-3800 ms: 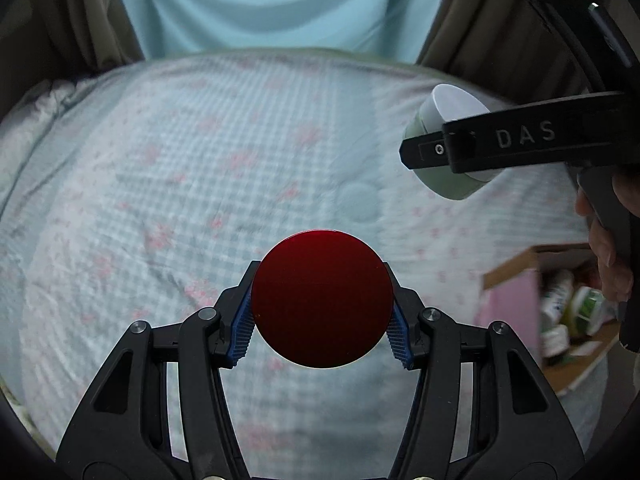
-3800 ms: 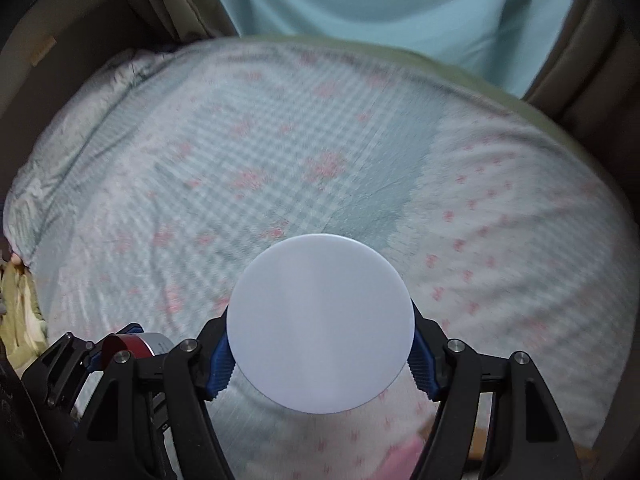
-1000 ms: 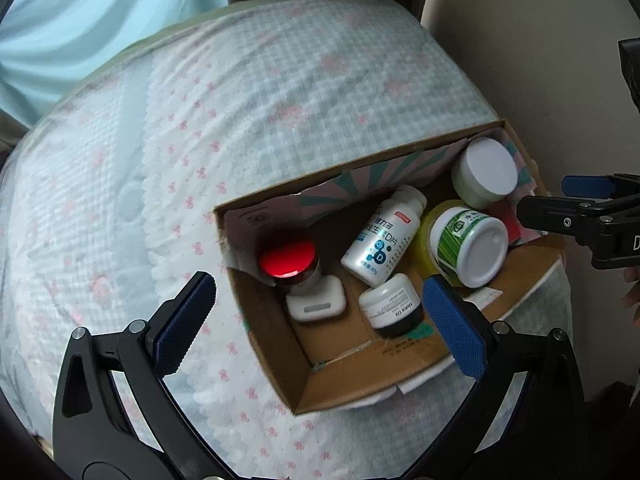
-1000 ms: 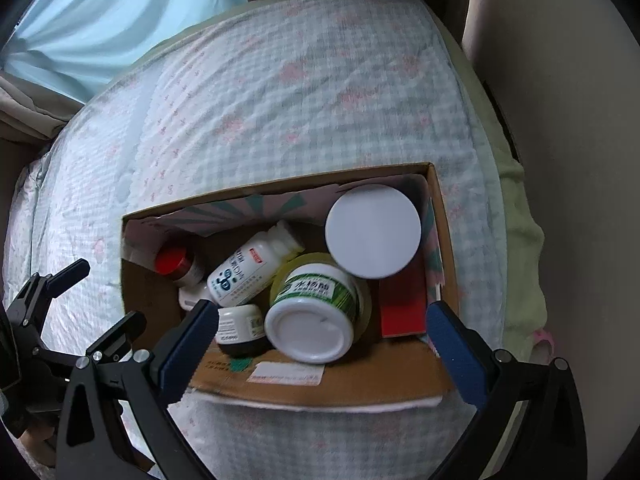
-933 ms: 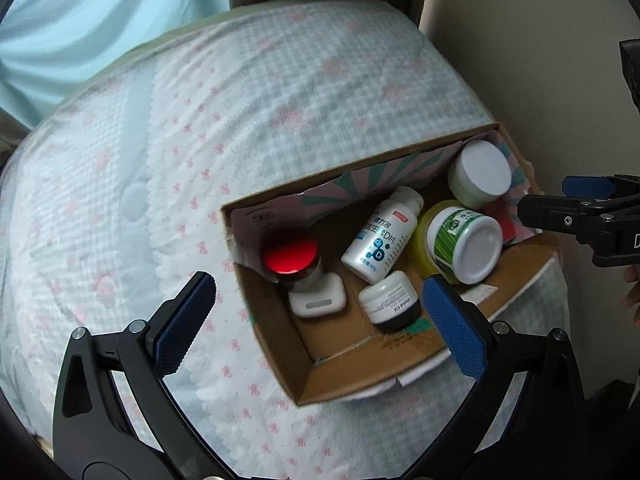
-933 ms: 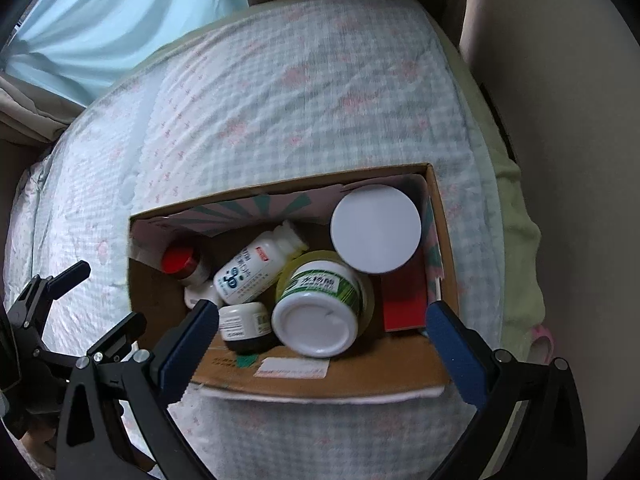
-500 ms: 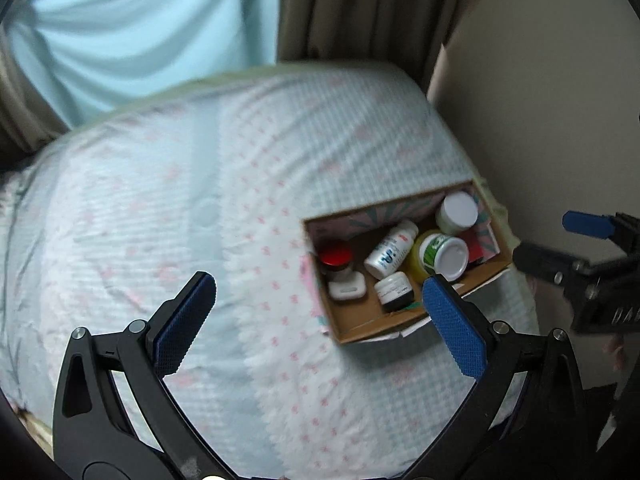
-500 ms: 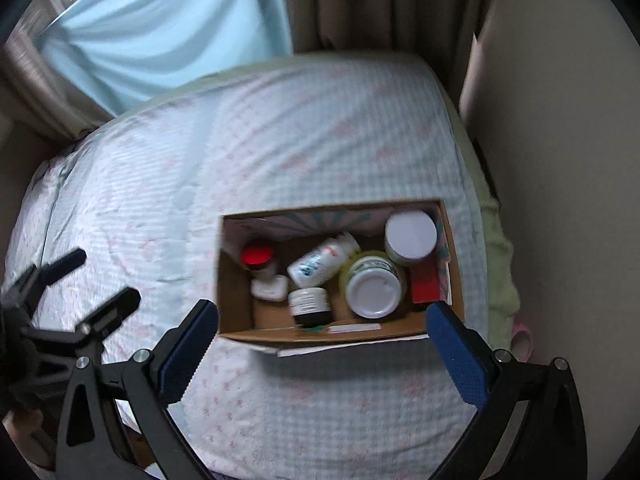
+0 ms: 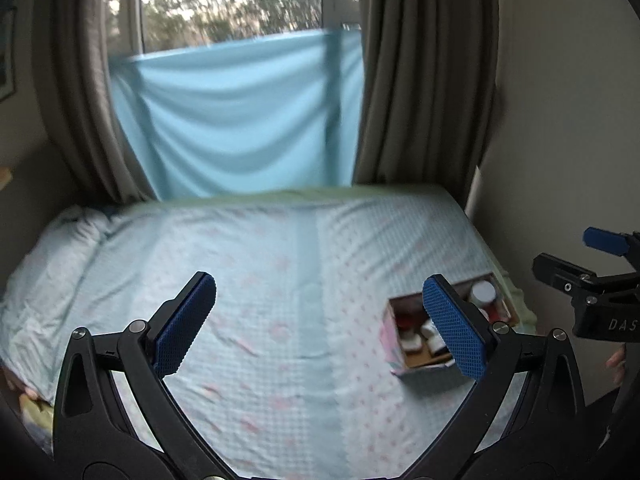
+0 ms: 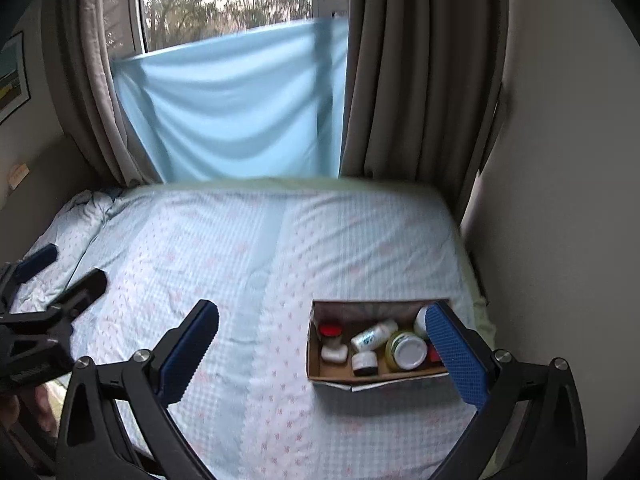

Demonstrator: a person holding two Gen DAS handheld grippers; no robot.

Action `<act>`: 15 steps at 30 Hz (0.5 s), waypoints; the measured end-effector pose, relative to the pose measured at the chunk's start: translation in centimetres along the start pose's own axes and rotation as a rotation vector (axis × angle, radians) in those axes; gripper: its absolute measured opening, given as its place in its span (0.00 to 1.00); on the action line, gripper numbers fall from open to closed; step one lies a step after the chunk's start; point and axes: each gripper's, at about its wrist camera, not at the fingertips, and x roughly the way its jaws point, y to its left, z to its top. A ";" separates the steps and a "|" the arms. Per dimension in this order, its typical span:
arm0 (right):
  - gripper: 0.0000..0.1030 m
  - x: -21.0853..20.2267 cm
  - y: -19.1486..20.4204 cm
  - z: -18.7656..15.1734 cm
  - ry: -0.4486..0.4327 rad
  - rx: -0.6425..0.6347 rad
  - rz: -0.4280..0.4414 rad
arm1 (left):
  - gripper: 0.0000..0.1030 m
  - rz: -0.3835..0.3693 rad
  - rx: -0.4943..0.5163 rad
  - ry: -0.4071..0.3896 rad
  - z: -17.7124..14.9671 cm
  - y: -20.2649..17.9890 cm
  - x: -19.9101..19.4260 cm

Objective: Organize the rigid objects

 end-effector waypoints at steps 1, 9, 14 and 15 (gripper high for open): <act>1.00 -0.7 0.4 -0.2 -0.021 -0.003 -0.005 | 1.00 0.004 -0.002 -0.019 -0.1 0.6 -0.9; 1.00 -4.0 1.5 -1.3 -0.138 0.015 -0.028 | 1.00 0.001 -0.047 -0.110 -1.6 3.2 -4.7; 1.00 -4.6 1.4 -1.1 -0.168 0.036 -0.026 | 1.00 0.005 -0.054 -0.136 -1.5 3.4 -5.0; 1.00 -4.7 1.4 -1.1 -0.173 0.035 -0.029 | 1.00 0.004 -0.054 -0.140 -1.5 3.4 -5.1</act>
